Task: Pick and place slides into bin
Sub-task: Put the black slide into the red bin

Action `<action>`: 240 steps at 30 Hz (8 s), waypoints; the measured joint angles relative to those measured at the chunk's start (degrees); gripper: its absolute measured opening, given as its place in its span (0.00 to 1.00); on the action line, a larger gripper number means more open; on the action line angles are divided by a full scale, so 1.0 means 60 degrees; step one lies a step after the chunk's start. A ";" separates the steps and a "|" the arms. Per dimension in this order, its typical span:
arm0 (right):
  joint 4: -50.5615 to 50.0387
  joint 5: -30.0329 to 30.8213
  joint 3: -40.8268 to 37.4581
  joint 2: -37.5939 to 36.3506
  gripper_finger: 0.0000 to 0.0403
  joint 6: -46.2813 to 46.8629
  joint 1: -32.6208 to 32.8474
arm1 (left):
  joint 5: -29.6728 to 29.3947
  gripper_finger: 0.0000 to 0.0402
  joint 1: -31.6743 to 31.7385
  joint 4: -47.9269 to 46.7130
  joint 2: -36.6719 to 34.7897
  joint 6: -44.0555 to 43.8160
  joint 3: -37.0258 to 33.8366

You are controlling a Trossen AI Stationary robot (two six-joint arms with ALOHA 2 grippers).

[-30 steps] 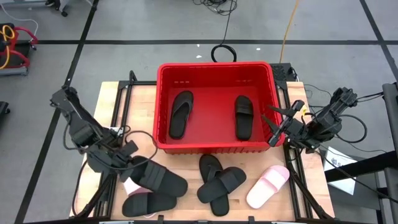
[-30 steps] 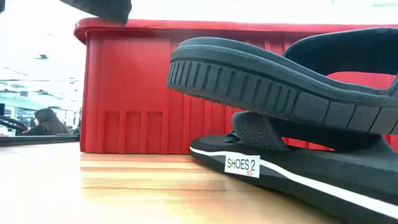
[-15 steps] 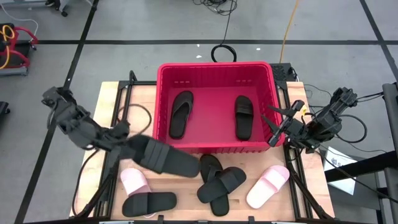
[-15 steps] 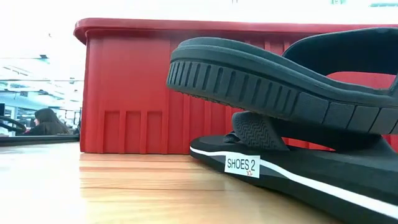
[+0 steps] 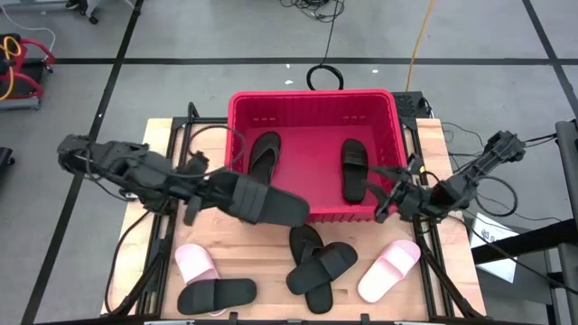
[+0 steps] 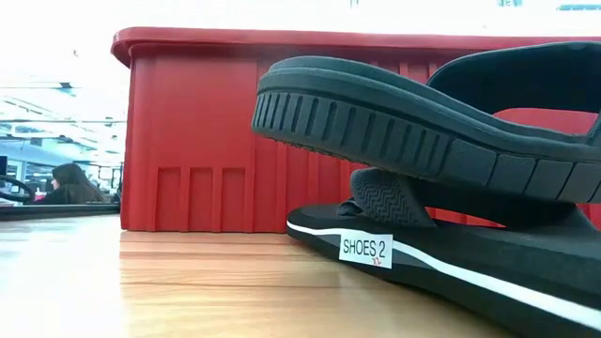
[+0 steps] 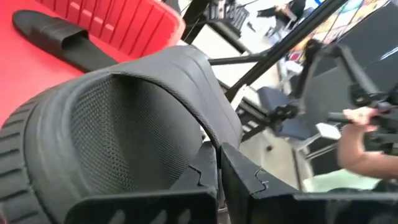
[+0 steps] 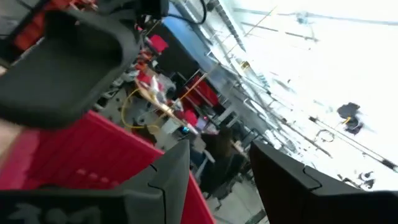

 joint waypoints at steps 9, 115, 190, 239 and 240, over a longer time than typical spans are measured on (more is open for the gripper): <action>0.0400 -0.2283 0.0000 0.1230 0.40 0.0584 -0.1210 | 0.2230 0.00 0.1523 0.1409 0.1327 0.1537 0.0000; -0.1626 -0.3952 0.0000 0.2208 0.01 0.3407 -0.3084 | 0.3469 0.01 0.3759 0.3729 0.3543 0.3978 -0.0004; -0.2238 -0.1606 0.0007 0.3941 0.01 0.9713 -0.7695 | 0.1130 0.33 0.3729 0.3266 0.1182 0.5766 -0.0007; -0.3208 -0.0713 0.0004 0.6947 0.01 1.4550 -0.8655 | 0.1126 0.33 0.3766 0.3150 0.1182 0.5803 -0.0007; -0.3306 -0.0776 0.0004 0.6947 0.01 1.4736 -0.8658 | 0.1126 0.33 0.3766 0.3150 0.1182 0.5807 -0.0007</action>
